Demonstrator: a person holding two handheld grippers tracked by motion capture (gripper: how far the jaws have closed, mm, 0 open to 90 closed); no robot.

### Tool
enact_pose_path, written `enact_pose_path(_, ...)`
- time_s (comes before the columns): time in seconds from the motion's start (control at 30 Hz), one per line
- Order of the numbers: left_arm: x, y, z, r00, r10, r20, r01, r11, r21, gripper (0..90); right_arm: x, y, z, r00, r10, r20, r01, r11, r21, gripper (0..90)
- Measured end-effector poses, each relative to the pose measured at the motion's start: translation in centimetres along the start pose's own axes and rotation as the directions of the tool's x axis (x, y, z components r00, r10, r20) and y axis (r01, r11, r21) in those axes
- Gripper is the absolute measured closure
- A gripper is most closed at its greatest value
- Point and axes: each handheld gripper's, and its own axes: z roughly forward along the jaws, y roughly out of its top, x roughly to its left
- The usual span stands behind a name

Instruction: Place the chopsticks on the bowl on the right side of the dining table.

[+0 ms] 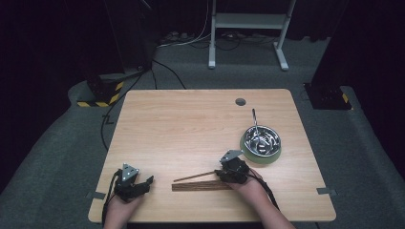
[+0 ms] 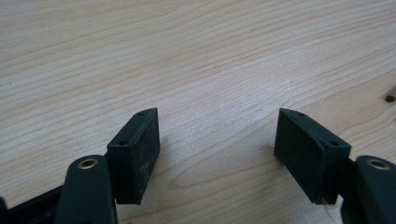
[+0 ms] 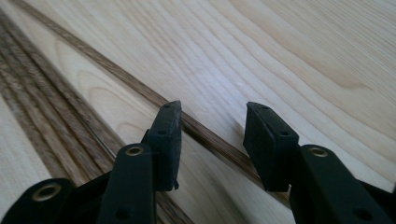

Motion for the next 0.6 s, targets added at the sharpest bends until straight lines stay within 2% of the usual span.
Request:
enact_pose_path(0.07,0.0,0.0,0.0,1.0,0.001,0.003,-0.001,1.0,0.002,31.0,0.2,0.4,0.2,0.9996,-0.016,-0.025,0.016,1.0,0.003,62.0)
enact_pose_path(0.13,0.0,0.0,0.0,1.0,-0.002,0.007,0.002,1.0,-0.003,31.0,0.2,0.6,0.4,0.9993,-0.023,-0.031,0.023,1.0,0.005,63.4)
enact_pose_path(0.17,0.0,0.0,0.0,1.0,0.0,0.007,0.0,1.0,-0.003,31.0,0.1,0.8,0.5,0.9995,-0.012,-0.028,0.012,1.0,0.009,65.0)
enact_pose_path(0.3,0.0,0.0,0.0,0.9999,0.01,0.008,-0.01,0.9999,0.003,31.0,-0.3,1.2,0.7,0.9993,-0.023,-0.03,0.024,1.0,0.017,68.1)
enact_pose_path(0.47,-0.1,0.0,0.0,1.0,-0.007,0.006,0.007,1.0,-0.006,31.0,-0.6,1.4,0.8,0.9993,-0.022,-0.029,0.022,1.0,0.022,70.0)
enact_pose_path(0.53,-0.1,0.0,0.0,1.0,-0.006,0.006,0.006,1.0,-0.006,31.0,-0.7,1.4,0.9,0.9997,-0.023,-0.004,0.023,1.0,0.016,71.1)
enact_pose_path(0.6,-0.1,0.0,0.1,1.0,-0.007,0.006,0.007,0.9999,-0.009,30.9,-0.9,1.4,0.9,0.9996,-0.024,-0.013,0.025,1.0,0.015,71.9)
